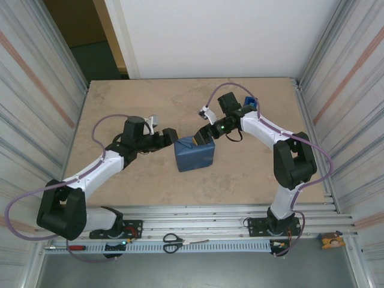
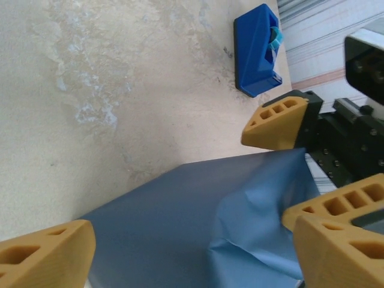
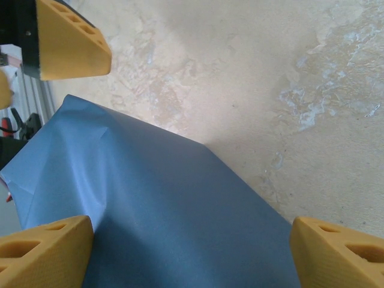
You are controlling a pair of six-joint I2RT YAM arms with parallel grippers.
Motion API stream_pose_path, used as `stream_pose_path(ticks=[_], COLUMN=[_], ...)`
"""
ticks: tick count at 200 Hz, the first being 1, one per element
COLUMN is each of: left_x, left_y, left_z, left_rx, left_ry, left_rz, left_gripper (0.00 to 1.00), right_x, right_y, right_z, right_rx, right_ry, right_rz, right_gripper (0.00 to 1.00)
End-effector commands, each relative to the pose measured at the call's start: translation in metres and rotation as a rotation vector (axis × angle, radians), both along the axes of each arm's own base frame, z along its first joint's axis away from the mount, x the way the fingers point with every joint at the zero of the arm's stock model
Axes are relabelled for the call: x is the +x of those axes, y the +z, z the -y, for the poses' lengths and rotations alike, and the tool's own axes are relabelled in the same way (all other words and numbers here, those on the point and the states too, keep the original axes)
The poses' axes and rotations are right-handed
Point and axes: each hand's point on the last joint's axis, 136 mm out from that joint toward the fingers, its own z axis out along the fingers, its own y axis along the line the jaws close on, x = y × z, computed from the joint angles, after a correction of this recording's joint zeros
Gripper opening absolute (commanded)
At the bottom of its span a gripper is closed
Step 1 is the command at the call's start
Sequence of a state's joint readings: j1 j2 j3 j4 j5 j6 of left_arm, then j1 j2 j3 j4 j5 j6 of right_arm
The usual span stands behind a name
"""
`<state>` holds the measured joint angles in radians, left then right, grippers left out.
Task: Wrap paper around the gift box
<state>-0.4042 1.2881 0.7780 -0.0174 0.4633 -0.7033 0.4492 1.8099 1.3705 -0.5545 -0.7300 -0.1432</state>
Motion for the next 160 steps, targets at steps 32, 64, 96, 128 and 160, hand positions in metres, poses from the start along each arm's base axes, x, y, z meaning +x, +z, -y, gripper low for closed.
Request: stream_pose_path(ticks=[32, 64, 96, 128, 160], left_x=[-0.014, -0.018, -0.028, -0.035, -0.035], left_y=[-0.012, -0.027, -0.047, -0.053, -0.054], left_z=[0.024, 0.028, 0.022, 0.023, 0.025], left_rx=[0.113, 0.167, 0.223, 0.221, 0.218], left_ry=[-0.095, -0.121, -0.132, -0.152, -0.155], left_rz=[-0.041, -0.076, -0.103, -0.102, -0.099], left_gripper=[0.94, 0.9, 0.81, 0.8, 0.8], right_x=[-0.004, -0.004, 0.005, 0.027, 0.023], right_y=[-0.024, -0.021, 0.001, 0.046, 0.048], right_z=[0.017, 0.016, 0.014, 0.018, 0.018], right_rx=[-0.087, -0.08, -0.017, 0.095, 0.112], right_ry=[-0.016, -0.014, -0.048, -0.165, -0.21], right_rz=[-0.04, -0.036, -0.023, 0.011, -0.019], right_gripper=[0.83, 0.83, 0.84, 0.87, 0.89])
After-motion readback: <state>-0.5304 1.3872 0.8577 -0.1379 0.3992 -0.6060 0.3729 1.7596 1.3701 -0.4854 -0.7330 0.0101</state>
